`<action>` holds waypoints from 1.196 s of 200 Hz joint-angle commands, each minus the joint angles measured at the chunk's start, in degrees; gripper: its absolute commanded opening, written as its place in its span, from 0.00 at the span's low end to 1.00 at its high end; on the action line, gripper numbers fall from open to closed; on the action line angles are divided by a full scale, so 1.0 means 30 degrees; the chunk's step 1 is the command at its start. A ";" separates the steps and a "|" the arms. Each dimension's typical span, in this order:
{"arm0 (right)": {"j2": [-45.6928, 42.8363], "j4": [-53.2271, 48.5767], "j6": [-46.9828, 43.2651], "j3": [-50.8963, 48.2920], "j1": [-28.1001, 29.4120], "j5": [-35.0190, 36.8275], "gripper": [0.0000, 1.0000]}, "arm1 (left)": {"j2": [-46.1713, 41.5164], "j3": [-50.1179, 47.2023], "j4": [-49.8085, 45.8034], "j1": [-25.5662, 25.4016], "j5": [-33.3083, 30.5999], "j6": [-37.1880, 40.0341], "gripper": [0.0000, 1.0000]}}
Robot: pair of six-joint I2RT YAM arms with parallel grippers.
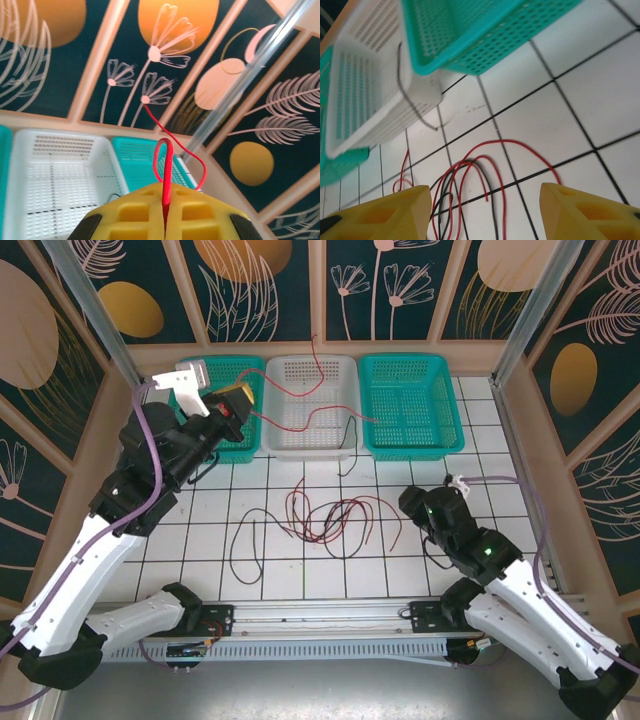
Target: Untangle the cables
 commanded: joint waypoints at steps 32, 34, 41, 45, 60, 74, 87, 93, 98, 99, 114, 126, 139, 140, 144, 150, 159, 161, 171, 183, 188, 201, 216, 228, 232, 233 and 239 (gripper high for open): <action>0.6179 0.6077 -0.4134 0.1255 0.0039 -0.2293 0.59 | 0.3558 0.3765 -0.2641 0.0455 -0.2105 0.2019 0.00; 0.6322 0.6324 -0.4181 0.1272 0.0043 -0.2348 0.59 | 0.3627 0.3730 -0.2500 0.0511 -0.2135 0.1987 0.00; 0.6716 0.7108 -0.4316 0.1322 0.0037 -0.2473 0.59 | 0.3736 0.3419 -0.1868 0.0789 -0.2006 0.1884 0.00; 0.6974 0.7470 -0.4361 0.1345 0.0035 -0.2506 0.59 | 0.3818 0.3233 -0.1453 0.1058 -0.1681 0.1710 0.00; 0.7702 0.8260 -0.4378 0.1517 0.0062 -0.2666 0.58 | 0.4557 0.2908 -0.0423 0.2206 0.0308 0.1256 0.00; 0.8283 0.8735 -0.4279 0.1603 0.0035 -0.2980 0.57 | 0.5607 0.3727 -0.0561 0.2790 0.0435 0.1506 0.00; 0.8970 0.9334 -0.4476 0.1698 0.0010 -0.3166 0.58 | 0.6237 0.4593 -0.0798 0.2894 0.0048 0.2058 0.00; 0.9398 0.9535 -0.4617 0.1817 -0.0034 -0.3152 0.58 | 0.6351 0.4845 -0.0777 0.2915 -0.0027 0.2208 0.00; 0.9818 0.9715 -0.4725 0.1972 -0.0102 -0.3181 0.58 | 0.6452 0.4998 -0.0723 0.2936 -0.0063 0.2312 0.00; 0.9906 0.9735 -0.4739 0.2011 -0.0107 -0.3189 0.58 | 0.6477 0.5027 -0.0704 0.2944 -0.0064 0.2340 0.00; 1.1205 1.0562 -0.5057 0.2555 -0.0170 -0.3309 0.55 | 0.6730 0.5463 -0.0771 0.3017 -0.0295 0.2527 0.00; 1.2391 1.1234 -0.5184 0.3000 -0.0199 -0.3256 0.54 | 0.6823 0.5615 -0.0863 0.3123 -0.0435 0.2512 0.00; 1.3668 1.1742 -0.5314 0.3525 -0.0214 -0.2904 0.52 | 0.6812 0.5433 -0.0749 0.3214 -0.0338 0.2362 0.00; 1.3764 1.1774 -0.5326 0.3563 -0.0221 -0.2860 0.52 | 0.6803 0.5435 -0.0732 0.3229 -0.0333 0.2364 0.00; 1.4138 1.1929 -0.5387 0.3690 -0.0243 -0.2756 0.51 | 0.6795 0.5342 -0.0694 0.3243 -0.0302 0.2324 0.00; 1.4697 1.2202 -0.5475 0.3867 -0.0283 -0.2677 0.50 | 0.6766 0.5201 -0.0643 0.3270 -0.0299 0.2249 0.00; 1.5473 1.2521 -0.5586 0.4157 -0.0385 -0.2561 0.49 | 0.6642 0.4885 -0.0473 0.3296 -0.0300 0.2113 0.00; 1.5611 1.2585 -0.5613 0.4202 -0.0399 -0.2532 0.49 | 0.6625 0.4801 -0.0413 0.3316 -0.0300 0.2084 0.00; 1.6361 1.2932 -0.5739 0.4423 -0.0484 -0.2424 0.48 | 0.6475 0.4418 -0.0201 0.3332 -0.0185 0.1914 0.00; 1.7007 1.3234 -0.5881 0.4617 -0.0541 -0.2137 0.47 | 0.6323 0.4011 0.0028 0.3376 0.0057 0.1661 0.00; 1.7219 1.3288 -0.5926 0.4678 -0.0591 -0.2063 0.47 | 0.6275 0.3873 0.0114 0.3419 0.0130 0.1549 0.00; 1.7669 1.3547 -0.6036 0.4799 -0.0697 -0.2004 0.46 | 0.6121 0.3424 0.0347 0.3477 0.0277 0.1354 0.00; 1.8105 1.3807 -0.6264 0.4913 -0.0810 -0.1995 0.46 | 0.5851 0.2810 0.0841 0.3534 0.0562 0.1154 0.00; 1.8431 1.4175 -0.6497 0.4935 -0.0891 -0.2222 0.45 | 0.5739 0.2546 0.1035 0.3588 0.0737 0.0951 0.00; 1.8535 1.4296 -0.6585 0.4975 -0.0922 -0.2319 0.44 | 0.5714 0.2488 0.1085 0.3595 0.0822 0.0932 0.00; 1.8571 1.4311 -0.6606 0.4977 -0.0912 -0.2332 0.43 | 0.5712 0.2469 0.1093 0.3596 0.0847 0.0917 0.00; 1.8733 1.4373 -0.6704 0.5054 -0.0904 -0.2374 0.42 | 0.5701 0.2357 0.1170 0.3596 0.0919 0.0880 0.00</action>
